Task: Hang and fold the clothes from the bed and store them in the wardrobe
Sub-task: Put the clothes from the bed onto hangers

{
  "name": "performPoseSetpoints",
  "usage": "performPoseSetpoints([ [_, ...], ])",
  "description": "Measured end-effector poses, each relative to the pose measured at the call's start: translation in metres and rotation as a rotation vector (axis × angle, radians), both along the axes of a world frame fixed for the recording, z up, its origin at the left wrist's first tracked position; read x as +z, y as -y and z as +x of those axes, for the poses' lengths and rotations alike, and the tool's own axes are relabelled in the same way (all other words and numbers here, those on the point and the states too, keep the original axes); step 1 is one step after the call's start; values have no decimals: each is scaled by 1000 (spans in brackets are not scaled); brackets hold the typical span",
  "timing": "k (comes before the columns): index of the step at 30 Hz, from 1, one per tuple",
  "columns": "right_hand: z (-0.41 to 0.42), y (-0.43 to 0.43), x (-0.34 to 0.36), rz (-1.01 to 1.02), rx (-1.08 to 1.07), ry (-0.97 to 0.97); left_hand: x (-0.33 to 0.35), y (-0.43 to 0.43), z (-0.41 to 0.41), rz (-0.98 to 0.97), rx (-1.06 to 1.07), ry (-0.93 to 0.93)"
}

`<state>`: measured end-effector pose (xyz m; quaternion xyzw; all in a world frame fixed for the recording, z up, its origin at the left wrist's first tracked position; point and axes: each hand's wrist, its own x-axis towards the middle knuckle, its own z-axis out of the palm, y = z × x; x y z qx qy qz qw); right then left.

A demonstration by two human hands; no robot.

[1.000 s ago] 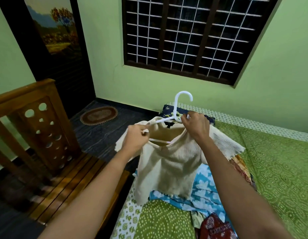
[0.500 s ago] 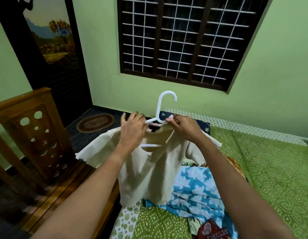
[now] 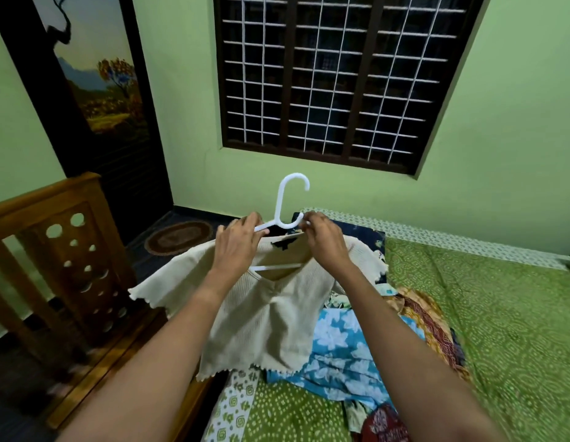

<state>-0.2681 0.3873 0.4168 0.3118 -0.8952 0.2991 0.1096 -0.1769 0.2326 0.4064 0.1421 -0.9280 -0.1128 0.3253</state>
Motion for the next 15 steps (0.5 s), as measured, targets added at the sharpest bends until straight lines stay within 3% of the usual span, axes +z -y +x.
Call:
performPoseSetpoints([
  [6, 26, -20, 9, -33, -59, -78, 2, -25, 22, 60, -4, -121],
  [15, 102, -85, 17, -11, -72, -115, 0, -94, 95, 130, -54, -160],
])
